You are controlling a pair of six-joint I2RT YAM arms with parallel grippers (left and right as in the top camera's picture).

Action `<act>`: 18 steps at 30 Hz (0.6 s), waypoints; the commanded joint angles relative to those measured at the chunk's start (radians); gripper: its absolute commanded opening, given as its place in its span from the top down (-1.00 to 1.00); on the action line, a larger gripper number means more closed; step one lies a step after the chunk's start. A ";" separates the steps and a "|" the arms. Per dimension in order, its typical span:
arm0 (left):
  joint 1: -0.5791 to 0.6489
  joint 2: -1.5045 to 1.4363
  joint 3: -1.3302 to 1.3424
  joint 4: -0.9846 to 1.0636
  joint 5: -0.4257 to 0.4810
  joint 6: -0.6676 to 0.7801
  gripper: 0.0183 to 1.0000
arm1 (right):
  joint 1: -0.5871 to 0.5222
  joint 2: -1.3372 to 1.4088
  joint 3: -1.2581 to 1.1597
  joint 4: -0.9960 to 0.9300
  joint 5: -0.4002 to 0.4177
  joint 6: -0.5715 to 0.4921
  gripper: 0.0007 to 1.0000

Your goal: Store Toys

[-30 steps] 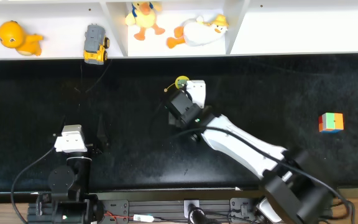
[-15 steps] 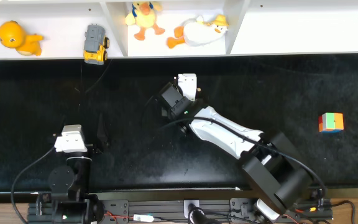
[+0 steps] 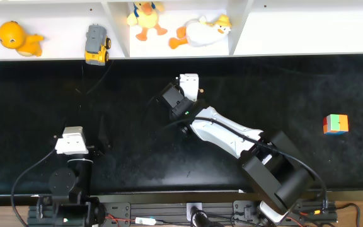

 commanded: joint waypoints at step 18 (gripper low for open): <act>-0.006 -0.013 -0.003 -0.001 0.006 0.000 -1.00 | -0.135 -0.549 -0.381 -0.040 -0.034 -0.014 0.92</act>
